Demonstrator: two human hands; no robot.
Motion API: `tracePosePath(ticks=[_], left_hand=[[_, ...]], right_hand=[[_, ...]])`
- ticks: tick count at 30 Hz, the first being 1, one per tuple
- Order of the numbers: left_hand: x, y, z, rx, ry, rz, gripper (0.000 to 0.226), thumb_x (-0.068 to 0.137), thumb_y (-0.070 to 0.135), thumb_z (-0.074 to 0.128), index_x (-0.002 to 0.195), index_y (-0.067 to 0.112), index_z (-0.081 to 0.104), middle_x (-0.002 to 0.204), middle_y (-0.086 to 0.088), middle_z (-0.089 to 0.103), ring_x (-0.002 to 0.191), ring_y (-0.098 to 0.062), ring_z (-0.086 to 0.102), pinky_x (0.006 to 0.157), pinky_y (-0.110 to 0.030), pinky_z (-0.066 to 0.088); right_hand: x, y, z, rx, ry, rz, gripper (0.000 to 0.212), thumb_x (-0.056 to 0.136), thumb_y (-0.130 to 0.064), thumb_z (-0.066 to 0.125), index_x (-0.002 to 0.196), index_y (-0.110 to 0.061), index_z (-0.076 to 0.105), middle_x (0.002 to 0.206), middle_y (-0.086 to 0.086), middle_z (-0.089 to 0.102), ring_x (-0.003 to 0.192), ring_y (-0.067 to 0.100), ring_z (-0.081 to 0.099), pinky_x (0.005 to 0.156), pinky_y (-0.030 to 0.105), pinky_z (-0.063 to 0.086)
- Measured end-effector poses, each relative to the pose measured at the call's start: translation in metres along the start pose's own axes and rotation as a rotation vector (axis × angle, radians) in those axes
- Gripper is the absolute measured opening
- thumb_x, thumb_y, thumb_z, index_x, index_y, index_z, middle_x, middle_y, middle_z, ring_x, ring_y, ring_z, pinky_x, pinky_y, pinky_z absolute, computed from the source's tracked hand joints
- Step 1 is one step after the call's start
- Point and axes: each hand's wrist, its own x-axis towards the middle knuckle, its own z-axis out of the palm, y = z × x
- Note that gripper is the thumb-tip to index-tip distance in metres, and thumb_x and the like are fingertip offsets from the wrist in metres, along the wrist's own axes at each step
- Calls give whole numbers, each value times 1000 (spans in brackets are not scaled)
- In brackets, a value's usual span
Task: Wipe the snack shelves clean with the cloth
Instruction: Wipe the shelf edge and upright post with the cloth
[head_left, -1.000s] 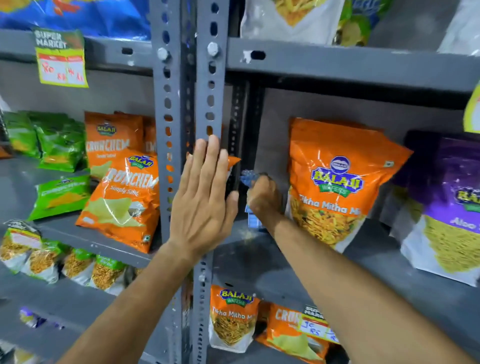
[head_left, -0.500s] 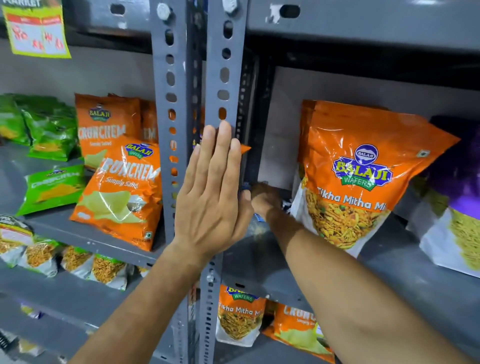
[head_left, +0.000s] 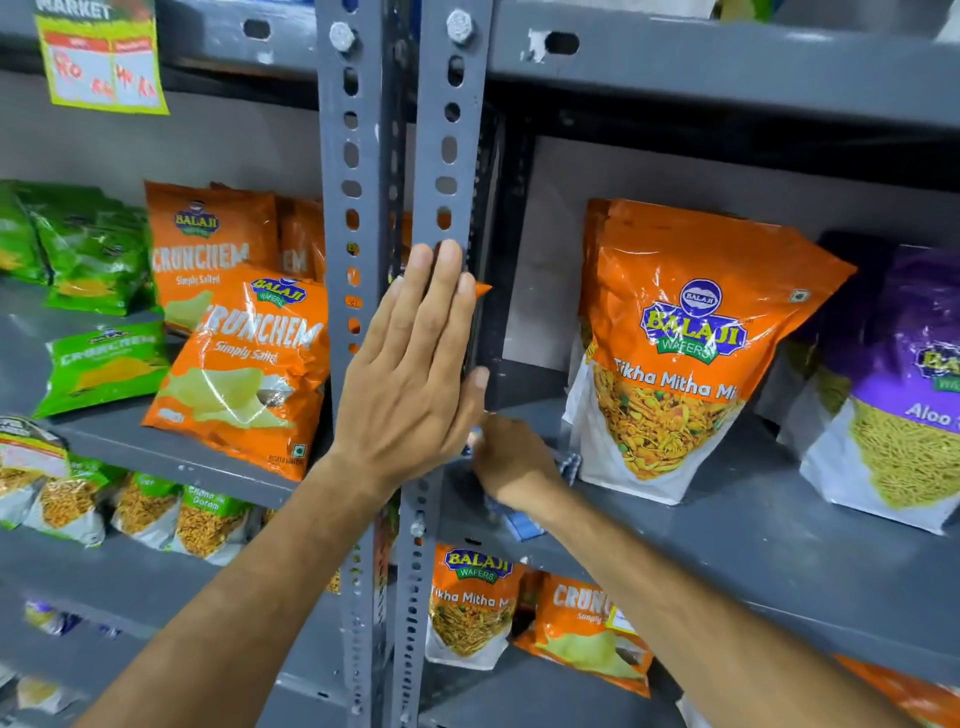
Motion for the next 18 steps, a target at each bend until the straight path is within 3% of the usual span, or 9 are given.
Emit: tracePosePath(ticks=[3,6,10,13,18], left_hand=[[-2,0,2,12,27,-9,72,106,28,44,161,-5,12,169,-25,11,162,-36,3,132,-53,15],[-5,0,3,23,59,-38,74,104,28,46,161,-5,12,170,-20,10,162,-34,0,133,-50,11],[-7,-1,5,20,67,-45,75,103,27,46,162,-3,11,170,-18,9,162,-33,-1,133,-49,9],[-7,-1,5,26,60,-41,75,103,27,45,162,-3,9,169,-19,10,162,-33,0,133,-49,10],[-6,1,3,15,48,-51,74,102,25,47,160,-5,11,168,-21,12,160,-34,5,133,-50,12]], right_hand=[[21,6,-10,137,164,34,38,96,-9,43,123,-28,63,115,9,74,106,35,68,85,39,54],[74,15,-9,131,263,83,24,94,-18,50,114,-13,63,111,14,70,102,39,66,83,45,55],[132,31,6,-37,71,261,33,89,-33,64,118,-17,66,119,10,69,109,36,65,90,42,57],[151,45,20,-156,34,215,33,90,-44,53,113,-26,68,118,7,72,108,34,65,90,45,57],[117,27,19,-108,-22,134,29,96,-40,49,112,-26,67,119,9,71,105,35,67,90,44,57]])
